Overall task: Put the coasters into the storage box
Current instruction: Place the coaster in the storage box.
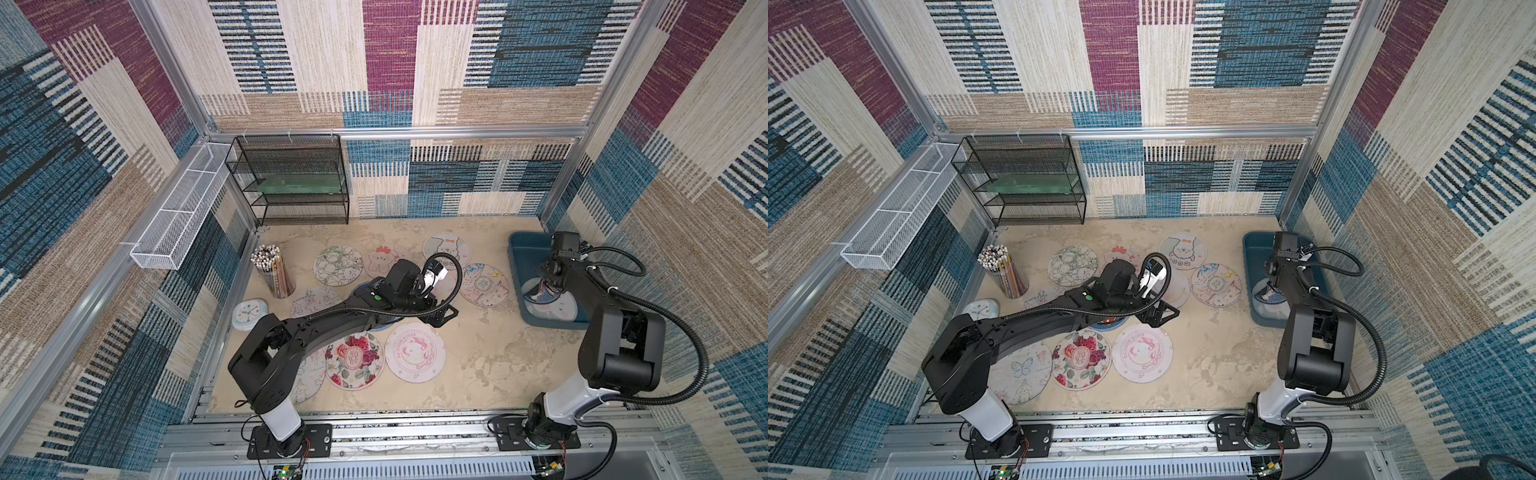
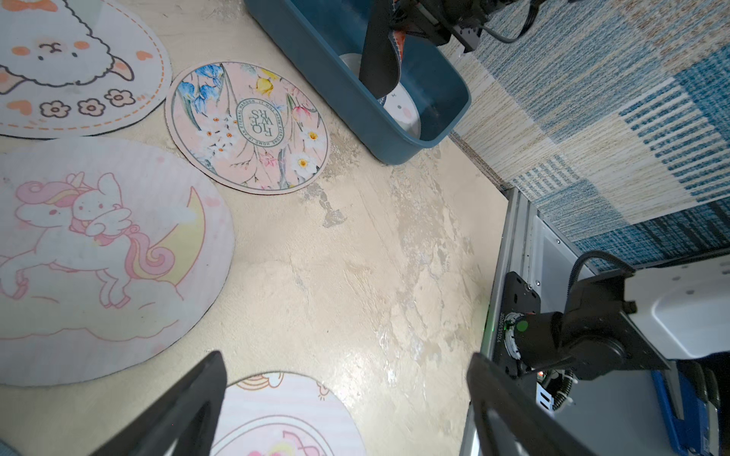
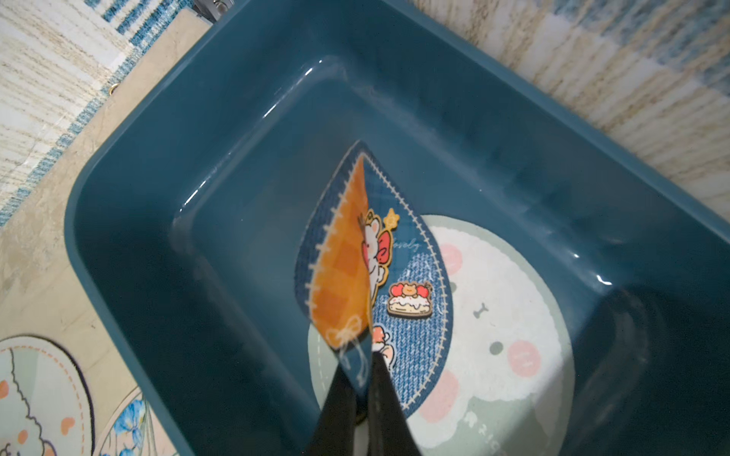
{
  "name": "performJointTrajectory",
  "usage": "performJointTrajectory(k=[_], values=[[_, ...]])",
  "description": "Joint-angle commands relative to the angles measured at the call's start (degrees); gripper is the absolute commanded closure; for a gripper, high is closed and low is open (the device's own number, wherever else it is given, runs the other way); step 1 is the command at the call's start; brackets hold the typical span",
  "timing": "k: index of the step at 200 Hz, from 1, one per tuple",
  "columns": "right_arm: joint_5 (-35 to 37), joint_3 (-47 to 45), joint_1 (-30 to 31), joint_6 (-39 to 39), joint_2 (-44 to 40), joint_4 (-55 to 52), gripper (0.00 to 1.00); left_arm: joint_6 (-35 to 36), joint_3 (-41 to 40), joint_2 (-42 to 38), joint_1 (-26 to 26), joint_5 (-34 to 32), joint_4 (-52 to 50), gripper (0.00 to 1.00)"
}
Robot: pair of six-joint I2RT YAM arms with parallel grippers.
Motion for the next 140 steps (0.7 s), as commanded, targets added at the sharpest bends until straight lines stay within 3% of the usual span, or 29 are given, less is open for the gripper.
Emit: performJointTrajectory(k=[1, 46, 62, 95, 140], values=[[-0.5, 2.3, -0.3, 0.0, 3.6, 3.4, 1.00, 1.4, 0.3, -0.3, 0.2, -0.5, -0.1, 0.06], [-1.5, 5.0, -1.1, -0.1, 9.9, 4.4, 0.96, 1.8, 0.5, -0.6, 0.2, -1.4, -1.3, 0.06], [-2.8, 4.5, -1.8, -0.3, 10.6, 5.6, 0.85, 1.9, 0.8, -0.6, 0.2, -1.5, -1.7, 0.06], [-4.3, 4.4, -2.2, -2.1, 11.1, 6.8, 0.51, 2.0, 1.3, -0.1, 0.2, -2.4, -2.2, 0.05], [-6.2, 4.2, -2.3, -4.9, 9.4, 7.6, 0.25, 1.3, 2.0, 1.0, 0.2, -2.8, -2.3, 0.05]])
